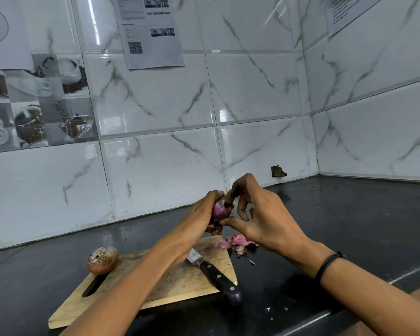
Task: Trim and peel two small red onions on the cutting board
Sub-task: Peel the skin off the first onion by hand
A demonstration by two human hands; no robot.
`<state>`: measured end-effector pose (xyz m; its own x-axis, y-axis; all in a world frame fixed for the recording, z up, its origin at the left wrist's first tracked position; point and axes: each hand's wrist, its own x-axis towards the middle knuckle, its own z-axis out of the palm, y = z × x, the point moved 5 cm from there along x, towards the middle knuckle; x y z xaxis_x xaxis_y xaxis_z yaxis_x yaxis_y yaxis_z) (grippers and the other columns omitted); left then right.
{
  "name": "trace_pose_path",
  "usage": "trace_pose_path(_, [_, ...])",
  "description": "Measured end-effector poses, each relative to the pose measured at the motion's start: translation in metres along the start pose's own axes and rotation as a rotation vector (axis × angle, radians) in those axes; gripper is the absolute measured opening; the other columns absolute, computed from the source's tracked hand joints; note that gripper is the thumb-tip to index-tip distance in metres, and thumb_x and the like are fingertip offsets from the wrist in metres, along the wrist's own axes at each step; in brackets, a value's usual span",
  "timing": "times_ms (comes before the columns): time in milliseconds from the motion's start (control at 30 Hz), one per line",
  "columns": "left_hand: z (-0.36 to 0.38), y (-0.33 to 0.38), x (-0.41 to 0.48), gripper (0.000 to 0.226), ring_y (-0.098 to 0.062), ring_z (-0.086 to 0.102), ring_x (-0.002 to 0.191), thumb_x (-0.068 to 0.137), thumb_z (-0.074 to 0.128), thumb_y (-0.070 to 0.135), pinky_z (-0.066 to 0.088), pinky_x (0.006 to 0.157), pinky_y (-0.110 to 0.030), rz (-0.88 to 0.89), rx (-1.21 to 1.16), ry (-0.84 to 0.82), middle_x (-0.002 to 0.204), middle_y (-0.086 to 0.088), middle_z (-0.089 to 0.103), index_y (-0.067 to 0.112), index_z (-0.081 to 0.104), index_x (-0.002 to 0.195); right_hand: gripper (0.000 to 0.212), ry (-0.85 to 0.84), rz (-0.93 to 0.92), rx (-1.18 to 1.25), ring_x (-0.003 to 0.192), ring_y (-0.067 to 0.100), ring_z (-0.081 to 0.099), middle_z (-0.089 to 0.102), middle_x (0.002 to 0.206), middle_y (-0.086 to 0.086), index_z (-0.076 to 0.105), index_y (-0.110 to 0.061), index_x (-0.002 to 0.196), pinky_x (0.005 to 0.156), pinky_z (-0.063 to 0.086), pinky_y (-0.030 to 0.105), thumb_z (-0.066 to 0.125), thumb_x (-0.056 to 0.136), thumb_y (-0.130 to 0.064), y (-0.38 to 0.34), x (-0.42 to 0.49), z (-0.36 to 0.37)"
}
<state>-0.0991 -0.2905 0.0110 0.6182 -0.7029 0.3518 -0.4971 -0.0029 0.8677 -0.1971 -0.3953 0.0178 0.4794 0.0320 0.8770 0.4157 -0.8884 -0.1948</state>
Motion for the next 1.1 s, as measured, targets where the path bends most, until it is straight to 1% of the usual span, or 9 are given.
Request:
trace_pose_path(167, [0.0009, 0.0013, -0.0006, 0.044, -0.018, 0.049, 0.073, 0.108, 0.028, 0.042, 0.046, 0.067, -0.029, 0.027, 0.01, -0.003, 0.093, -0.008, 0.06, 0.013, 0.06, 0.115, 0.058, -0.007, -0.011, -0.019, 0.066, 0.017, 0.058, 0.064, 0.088, -0.001, 0.034, -0.035, 0.108, 0.057, 0.052, 0.042, 0.084, 0.08, -0.024, -0.0003, 0.0005, -0.0001])
trace_pose_path(333, [0.0007, 0.0007, -0.0004, 0.042, -0.013, 0.049, 0.063, 0.107, 0.031, 0.044, 0.047, 0.066, -0.027, 0.009, -0.051, 0.003, 0.07, -0.001, 0.054, 0.015, 0.062, 0.104, 0.05, -0.037, -0.03, -0.086, 0.058, 0.018, 0.052, 0.054, 0.067, -0.004, 0.033, -0.033, 0.103, 0.055, 0.049, 0.049, 0.077, 0.083, -0.019, -0.001, -0.0004, 0.0053])
trace_pose_path(433, [0.0011, 0.0028, -0.0016, 0.037, -0.012, 0.047, 0.06, 0.108, 0.03, 0.04, 0.045, 0.064, -0.027, 0.012, -0.074, 0.019, 0.065, 0.002, 0.054, 0.019, 0.061, 0.102, 0.053, -0.024, -0.019, -0.054, 0.06, 0.017, 0.055, 0.062, 0.074, -0.002, 0.033, -0.033, 0.106, 0.057, 0.051, 0.048, 0.08, 0.083, -0.025, 0.0003, 0.0006, 0.0049])
trace_pose_path(567, [0.0004, -0.0009, -0.0007, 0.031, -0.011, 0.049, 0.056, 0.107, 0.034, 0.04, 0.044, 0.065, -0.028, -0.008, -0.085, 0.053, 0.073, 0.0, 0.059, 0.025, 0.062, 0.109, 0.059, 0.032, 0.015, -0.026, 0.067, 0.015, 0.058, 0.062, 0.09, -0.009, 0.034, -0.037, 0.107, 0.06, 0.053, 0.044, 0.086, 0.079, -0.033, 0.0032, 0.0002, -0.0015])
trace_pose_path(667, [0.0009, -0.0007, -0.0006, 0.032, -0.011, 0.048, 0.055, 0.107, 0.035, 0.04, 0.044, 0.063, -0.027, -0.009, -0.082, 0.046, 0.076, -0.003, 0.059, 0.022, 0.062, 0.107, 0.059, 0.016, 0.02, -0.041, 0.067, 0.015, 0.058, 0.064, 0.089, 0.0, 0.034, -0.038, 0.108, 0.061, 0.052, 0.044, 0.085, 0.08, -0.029, 0.0038, 0.0012, 0.0001])
trace_pose_path(767, [0.002, -0.0003, -0.0016, 0.035, -0.011, 0.049, 0.057, 0.105, 0.037, 0.043, 0.045, 0.062, -0.026, -0.009, -0.071, 0.051, 0.074, 0.002, 0.061, 0.022, 0.064, 0.103, 0.058, -0.018, 0.02, -0.046, 0.066, 0.015, 0.058, 0.065, 0.09, 0.002, 0.033, -0.037, 0.109, 0.061, 0.053, 0.045, 0.084, 0.081, -0.026, 0.0038, 0.0006, 0.0022])
trace_pose_path(933, [0.0041, 0.0028, -0.003, 0.035, -0.011, 0.046, 0.058, 0.107, 0.036, 0.042, 0.043, 0.058, -0.023, 0.02, -0.058, 0.061, 0.061, 0.01, 0.057, 0.02, 0.061, 0.095, 0.05, -0.054, -0.014, -0.075, 0.061, 0.015, 0.057, 0.064, 0.082, -0.007, 0.034, -0.032, 0.108, 0.058, 0.052, 0.045, 0.078, 0.085, -0.023, 0.003, -0.0011, 0.0047])
trace_pose_path(1033, [0.0034, 0.0035, -0.0024, 0.037, -0.012, 0.044, 0.06, 0.107, 0.035, 0.042, 0.04, 0.062, -0.028, 0.032, -0.058, 0.051, 0.061, 0.009, 0.055, 0.019, 0.058, 0.091, 0.047, -0.058, -0.031, -0.091, 0.058, 0.014, 0.055, 0.065, 0.08, -0.006, 0.035, -0.031, 0.107, 0.056, 0.051, 0.046, 0.075, 0.085, -0.021, 0.0013, -0.0013, 0.0079])
trace_pose_path(1100, [0.0021, 0.001, -0.0014, 0.036, -0.014, 0.044, 0.059, 0.107, 0.034, 0.041, 0.04, 0.065, -0.03, 0.013, -0.077, 0.049, 0.062, 0.007, 0.057, 0.02, 0.06, 0.093, 0.049, -0.038, -0.002, -0.074, 0.061, 0.012, 0.056, 0.063, 0.082, -0.011, 0.035, -0.033, 0.107, 0.057, 0.052, 0.044, 0.078, 0.084, -0.026, 0.0022, -0.0009, 0.0062])
